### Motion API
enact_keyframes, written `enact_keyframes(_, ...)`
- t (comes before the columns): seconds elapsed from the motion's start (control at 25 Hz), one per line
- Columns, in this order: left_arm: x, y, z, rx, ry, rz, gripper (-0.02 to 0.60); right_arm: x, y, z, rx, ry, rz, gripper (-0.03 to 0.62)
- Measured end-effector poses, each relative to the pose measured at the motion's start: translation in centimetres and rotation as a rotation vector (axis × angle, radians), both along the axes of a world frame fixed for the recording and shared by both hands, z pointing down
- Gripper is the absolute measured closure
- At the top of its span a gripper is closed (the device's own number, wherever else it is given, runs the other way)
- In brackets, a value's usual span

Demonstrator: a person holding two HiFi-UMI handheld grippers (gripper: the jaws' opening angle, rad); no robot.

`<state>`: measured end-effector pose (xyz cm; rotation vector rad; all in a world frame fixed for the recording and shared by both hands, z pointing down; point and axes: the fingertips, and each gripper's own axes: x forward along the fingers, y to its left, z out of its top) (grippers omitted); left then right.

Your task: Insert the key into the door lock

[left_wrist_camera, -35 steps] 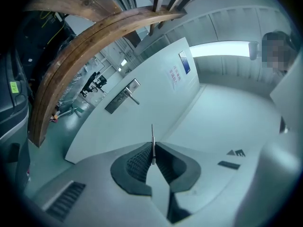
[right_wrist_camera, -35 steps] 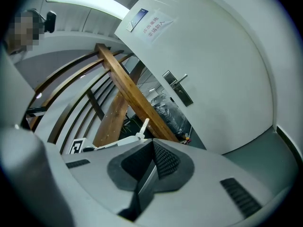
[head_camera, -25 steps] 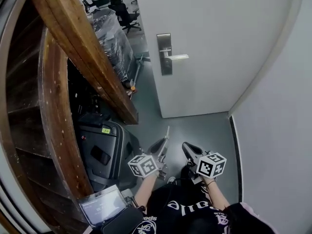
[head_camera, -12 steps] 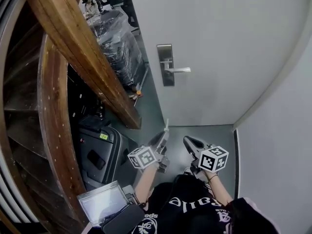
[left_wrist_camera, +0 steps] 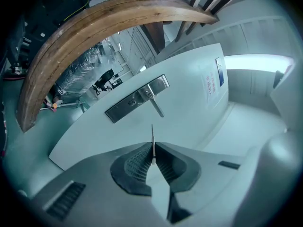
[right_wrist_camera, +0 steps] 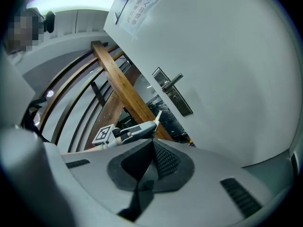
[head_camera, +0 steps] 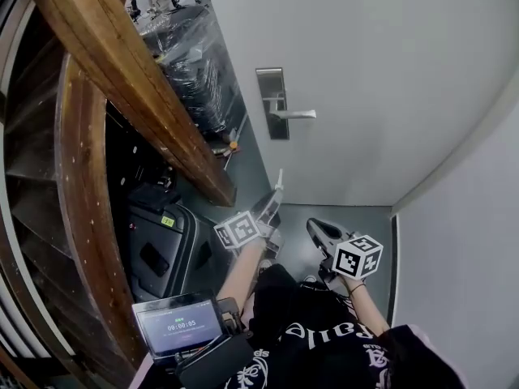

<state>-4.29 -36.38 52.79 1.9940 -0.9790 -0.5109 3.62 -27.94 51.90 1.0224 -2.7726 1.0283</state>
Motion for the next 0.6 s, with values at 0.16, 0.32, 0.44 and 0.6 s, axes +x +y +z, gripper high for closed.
enact_keyframes(0.16,-0.4,-3.8,-0.1,-0.007,0.039,-0.010,0.557,0.0,-0.8,0.5,-0.013,0.008,0.003,0.577)
enact_keyframes(0.32,-1.0,-7.1,-0.4,-0.016,0.101,-0.005,0.557,-0.1,-2.0,1.1,-0.025,0.008,0.034,0.577)
enact_keyframes(0.44,-1.2,-9.3,-0.3,-0.031,0.167,0.007,0.557,-0.4,-2.8,1.3,-0.023,0.013,0.048,0.577)
enact_keyframes(0.6,-1.7,-11.9,-0.1,-0.053,0.228,0.009,0.557,-0.8,-3.6,1.6,-0.024,0.008,0.065,0.577)
